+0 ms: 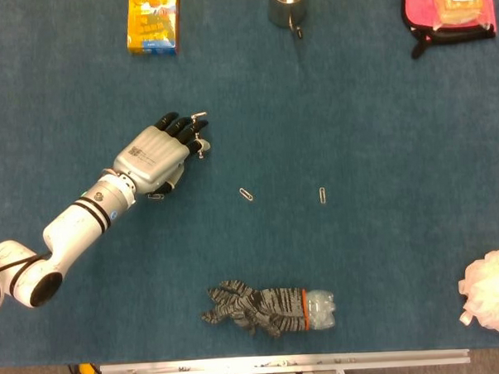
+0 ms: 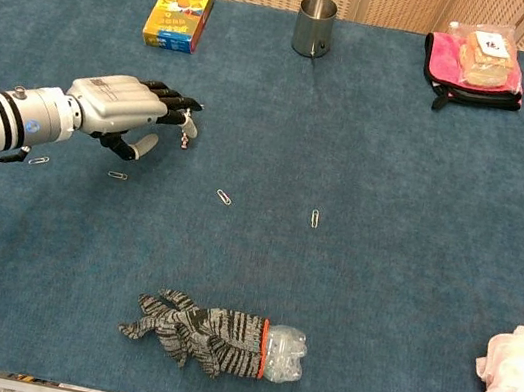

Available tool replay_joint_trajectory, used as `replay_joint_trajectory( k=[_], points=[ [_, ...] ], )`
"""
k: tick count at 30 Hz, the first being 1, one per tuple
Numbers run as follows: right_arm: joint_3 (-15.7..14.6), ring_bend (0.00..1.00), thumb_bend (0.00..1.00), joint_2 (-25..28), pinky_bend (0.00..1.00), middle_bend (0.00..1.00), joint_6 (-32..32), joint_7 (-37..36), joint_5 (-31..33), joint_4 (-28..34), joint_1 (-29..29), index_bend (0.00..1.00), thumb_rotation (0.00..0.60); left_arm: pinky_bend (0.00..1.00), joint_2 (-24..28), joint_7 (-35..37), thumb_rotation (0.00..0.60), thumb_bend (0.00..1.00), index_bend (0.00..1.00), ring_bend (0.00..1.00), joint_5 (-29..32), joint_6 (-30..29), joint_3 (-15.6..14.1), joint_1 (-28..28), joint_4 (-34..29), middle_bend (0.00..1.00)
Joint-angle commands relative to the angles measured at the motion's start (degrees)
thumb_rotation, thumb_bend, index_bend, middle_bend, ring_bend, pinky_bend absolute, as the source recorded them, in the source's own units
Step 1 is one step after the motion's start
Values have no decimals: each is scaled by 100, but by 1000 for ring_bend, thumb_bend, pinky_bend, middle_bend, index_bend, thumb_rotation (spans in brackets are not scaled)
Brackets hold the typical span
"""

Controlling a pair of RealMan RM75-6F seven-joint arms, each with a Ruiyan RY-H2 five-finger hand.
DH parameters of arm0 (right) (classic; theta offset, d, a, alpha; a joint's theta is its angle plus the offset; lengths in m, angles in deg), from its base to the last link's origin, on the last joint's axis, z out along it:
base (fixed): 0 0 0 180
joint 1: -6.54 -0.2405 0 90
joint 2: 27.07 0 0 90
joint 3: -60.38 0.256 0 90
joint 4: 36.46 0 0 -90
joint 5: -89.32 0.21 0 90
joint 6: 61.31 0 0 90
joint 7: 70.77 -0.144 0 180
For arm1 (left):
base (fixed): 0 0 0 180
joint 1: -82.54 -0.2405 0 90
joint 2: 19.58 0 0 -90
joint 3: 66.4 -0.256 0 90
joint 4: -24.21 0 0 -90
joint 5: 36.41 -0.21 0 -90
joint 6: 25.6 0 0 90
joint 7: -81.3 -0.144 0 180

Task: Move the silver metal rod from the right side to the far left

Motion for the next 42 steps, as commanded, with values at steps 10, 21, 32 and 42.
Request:
replay_joint_trajectory(
  k=[10, 21, 32, 42],
  points=[
    [19, 320, 92, -4, 401, 402, -23, -23, -6, -1, 31, 445, 600, 0, -198, -270, 600, 704, 167, 0, 217, 142, -17, 62, 266, 0],
    [33, 320, 92, -16, 401, 402, -10, -87, -7, -40, 42, 450, 600, 0, 138, -566, 600, 705, 167, 0, 537, -63, -78, -153, 272, 0],
    [39, 320, 92, -56, 401, 402, 19, -123, -37, -69, 19, 452, 600, 0, 432, -816, 600, 705, 167, 0, 892, -230, -11, -290, 107, 0],
    [45, 320, 92, -26, 401, 402, 29, -89, -34, -13, 26, 452, 600, 0, 403, -639, 600, 705, 167, 0, 843, -112, -27, -277, -100, 0]
  ],
)
